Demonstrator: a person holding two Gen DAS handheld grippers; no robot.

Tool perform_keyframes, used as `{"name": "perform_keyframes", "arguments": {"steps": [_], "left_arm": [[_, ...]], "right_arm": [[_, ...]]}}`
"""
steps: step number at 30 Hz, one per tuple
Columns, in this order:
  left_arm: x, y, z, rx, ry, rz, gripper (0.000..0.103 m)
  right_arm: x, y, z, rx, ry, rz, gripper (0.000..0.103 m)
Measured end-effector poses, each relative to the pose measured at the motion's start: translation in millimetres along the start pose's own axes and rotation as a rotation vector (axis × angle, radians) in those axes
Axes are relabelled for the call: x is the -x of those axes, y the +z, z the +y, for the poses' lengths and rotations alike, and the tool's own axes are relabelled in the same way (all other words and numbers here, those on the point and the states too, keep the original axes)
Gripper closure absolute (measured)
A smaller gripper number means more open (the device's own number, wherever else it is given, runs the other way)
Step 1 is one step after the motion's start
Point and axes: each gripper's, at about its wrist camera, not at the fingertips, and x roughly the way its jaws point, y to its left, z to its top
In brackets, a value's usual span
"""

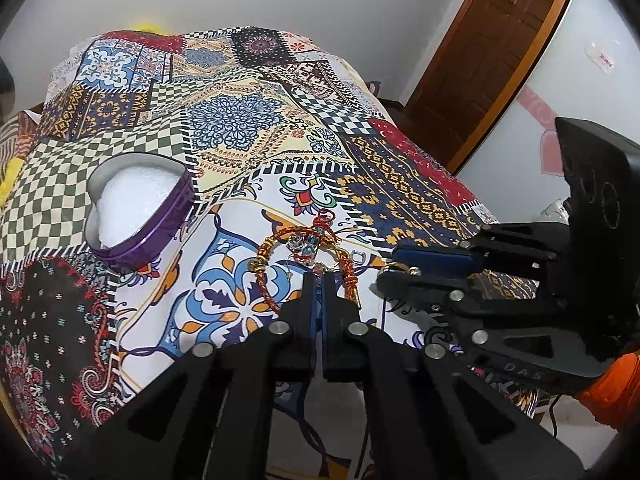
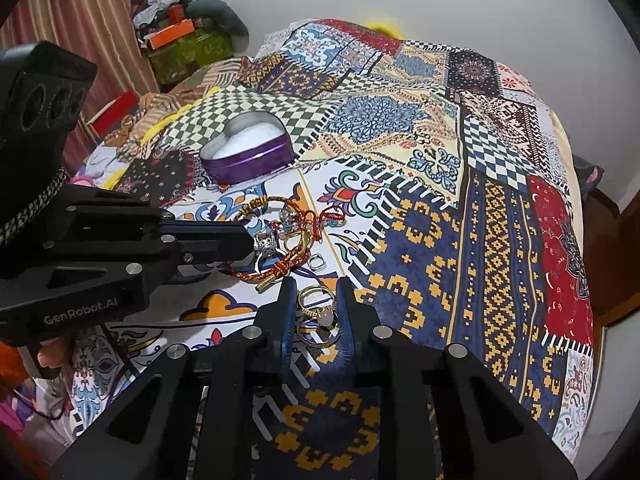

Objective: Organize jewelry

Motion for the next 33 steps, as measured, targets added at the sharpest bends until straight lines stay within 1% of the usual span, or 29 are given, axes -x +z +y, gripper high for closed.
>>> {"name": "perform_keyframes", "arguments": {"steps": [1,4,5,6,11,15,19,20,21,22,23,26,29,33], "left_arm": [[1.1,0.4,0.0,-0.001,0.005,-0.002,0.102],[-0.1,3.6,3.1,0.018,0.016,0.014,0.095],[-1.2,4.8,4.8,0.029,0.015,0.019,0.09],[-2.2,5.9,6.0,0.037,0.014,0.022,0.087],[-6.8,10.1,4.0,0.047,0.027,0.024,0.077],[-16.3,11.2,3.1,0.057,0.018,0.052,0.077],[-20.7,10.9,4.0,0.064,0.011,0.056,0.077],[-21.2,10.9,4.8,0.067,0.011,0.056,0.079],[-21.3,10.8,5.4,0.069,0.011,0.054,0.086],[-21.8,10.8,5.7,0.066,0.008,0.056,0.089],[-21.8,10.6,5.4,0.062,0.008,0.055,0.089],[-18.5,9.2,2.1,0.044,0.022,0.041,0.092],[-12.0,6.5,-1.7,0.024,0.055,0.021,0.092],[1.1,4.2,-2.7,0.021,0.068,-0.002,0.092]], "right_arm": [[2.3,0.2,0.2,-0.002,-0.003,-0.007,0.085],[8.6,2.2,-2.3,-0.014,-0.004,-0.03,0.085],[11.3,2.6,-3.5,-0.019,-0.005,-0.039,0.085],[13.5,3.0,-4.7,-0.024,-0.008,-0.047,0.085],[15.0,2.7,-7.3,-0.034,-0.014,-0.053,0.085],[14.8,-1.3,-9.4,-0.038,-0.01,-0.048,0.085],[16.9,-4.4,-11.1,-0.042,-0.014,-0.052,0.085],[17.3,-4.6,-11.3,-0.045,-0.013,-0.053,0.085],[17.7,-4.7,-11.4,-0.047,-0.012,-0.054,0.085],[18.3,-4.6,-11.5,-0.05,-0.012,-0.056,0.085],[19.1,-4.4,-11.5,-0.052,-0.01,-0.058,0.085],[21.5,-3.3,-10.6,-0.055,-0.009,-0.065,0.085],[24.6,-1.9,-9.2,-0.053,-0.012,-0.072,0.085],[29.1,1.0,-8.7,-0.053,-0.018,-0.082,0.085]]}}
